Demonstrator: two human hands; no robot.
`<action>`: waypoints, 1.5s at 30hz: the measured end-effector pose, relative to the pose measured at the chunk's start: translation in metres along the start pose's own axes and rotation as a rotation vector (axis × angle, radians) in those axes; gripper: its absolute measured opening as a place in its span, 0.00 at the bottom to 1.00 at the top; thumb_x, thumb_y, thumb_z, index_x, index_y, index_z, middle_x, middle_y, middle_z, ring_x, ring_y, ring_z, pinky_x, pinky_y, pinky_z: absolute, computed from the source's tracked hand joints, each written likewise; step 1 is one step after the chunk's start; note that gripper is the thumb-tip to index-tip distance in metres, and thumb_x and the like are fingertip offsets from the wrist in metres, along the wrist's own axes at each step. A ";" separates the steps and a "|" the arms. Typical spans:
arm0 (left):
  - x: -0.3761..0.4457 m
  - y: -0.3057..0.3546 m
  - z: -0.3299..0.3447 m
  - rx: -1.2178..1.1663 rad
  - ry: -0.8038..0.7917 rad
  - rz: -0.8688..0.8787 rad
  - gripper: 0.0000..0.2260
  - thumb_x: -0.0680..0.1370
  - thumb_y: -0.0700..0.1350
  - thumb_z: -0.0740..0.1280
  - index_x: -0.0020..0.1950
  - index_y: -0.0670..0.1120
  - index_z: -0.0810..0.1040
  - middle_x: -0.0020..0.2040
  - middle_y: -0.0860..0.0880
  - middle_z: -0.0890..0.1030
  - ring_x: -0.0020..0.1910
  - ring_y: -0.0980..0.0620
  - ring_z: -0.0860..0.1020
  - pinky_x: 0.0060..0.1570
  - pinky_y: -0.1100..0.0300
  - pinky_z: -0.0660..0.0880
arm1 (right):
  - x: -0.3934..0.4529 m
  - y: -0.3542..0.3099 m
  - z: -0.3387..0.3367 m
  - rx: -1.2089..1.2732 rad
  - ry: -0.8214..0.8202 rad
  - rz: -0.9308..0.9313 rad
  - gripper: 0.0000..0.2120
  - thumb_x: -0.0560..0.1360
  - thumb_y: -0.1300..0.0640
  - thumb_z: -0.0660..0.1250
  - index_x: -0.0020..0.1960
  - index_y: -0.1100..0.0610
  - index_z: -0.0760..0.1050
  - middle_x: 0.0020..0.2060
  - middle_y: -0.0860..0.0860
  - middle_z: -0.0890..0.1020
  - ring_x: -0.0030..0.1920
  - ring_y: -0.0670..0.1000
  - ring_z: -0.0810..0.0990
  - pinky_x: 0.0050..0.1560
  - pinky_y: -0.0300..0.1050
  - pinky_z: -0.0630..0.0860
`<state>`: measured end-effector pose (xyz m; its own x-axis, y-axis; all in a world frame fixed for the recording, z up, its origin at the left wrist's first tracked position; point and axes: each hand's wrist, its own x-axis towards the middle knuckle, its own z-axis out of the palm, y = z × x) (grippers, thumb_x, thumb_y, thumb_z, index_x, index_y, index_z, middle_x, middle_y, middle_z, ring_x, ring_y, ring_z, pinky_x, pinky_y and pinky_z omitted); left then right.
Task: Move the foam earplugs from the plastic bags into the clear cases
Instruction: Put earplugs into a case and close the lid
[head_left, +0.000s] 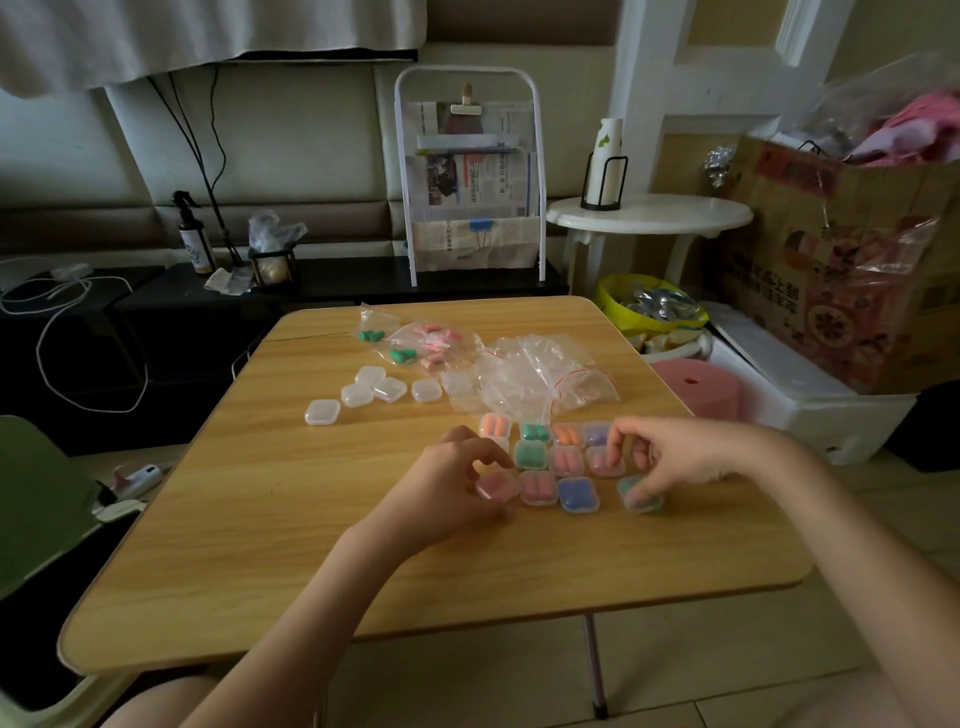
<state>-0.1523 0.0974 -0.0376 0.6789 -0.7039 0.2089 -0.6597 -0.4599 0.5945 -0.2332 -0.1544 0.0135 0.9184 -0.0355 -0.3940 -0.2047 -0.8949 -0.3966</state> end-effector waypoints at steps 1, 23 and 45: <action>0.000 0.000 0.001 0.006 0.000 0.001 0.17 0.69 0.47 0.75 0.56 0.52 0.78 0.52 0.57 0.71 0.43 0.61 0.73 0.40 0.75 0.71 | -0.001 0.000 0.001 -0.024 -0.024 0.028 0.19 0.67 0.55 0.77 0.52 0.48 0.71 0.44 0.47 0.73 0.41 0.44 0.71 0.43 0.39 0.71; 0.022 -0.042 -0.040 0.121 0.317 -0.145 0.12 0.76 0.45 0.68 0.59 0.46 0.77 0.56 0.50 0.77 0.52 0.54 0.74 0.49 0.68 0.69 | 0.064 -0.083 0.006 0.214 0.521 -0.258 0.05 0.77 0.53 0.67 0.43 0.54 0.77 0.36 0.47 0.78 0.36 0.46 0.75 0.34 0.37 0.68; 0.040 -0.094 -0.050 0.392 0.127 -0.081 0.19 0.81 0.51 0.60 0.71 0.50 0.67 0.71 0.52 0.69 0.74 0.53 0.57 0.74 0.57 0.49 | 0.229 -0.123 -0.019 -0.427 0.822 -0.043 0.12 0.76 0.47 0.66 0.57 0.49 0.79 0.52 0.47 0.81 0.57 0.52 0.72 0.55 0.49 0.66</action>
<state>-0.0472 0.1398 -0.0467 0.7520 -0.5957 0.2822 -0.6584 -0.6996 0.2778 0.0087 -0.0609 -0.0125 0.9070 -0.1563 0.3910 -0.1726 -0.9850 0.0065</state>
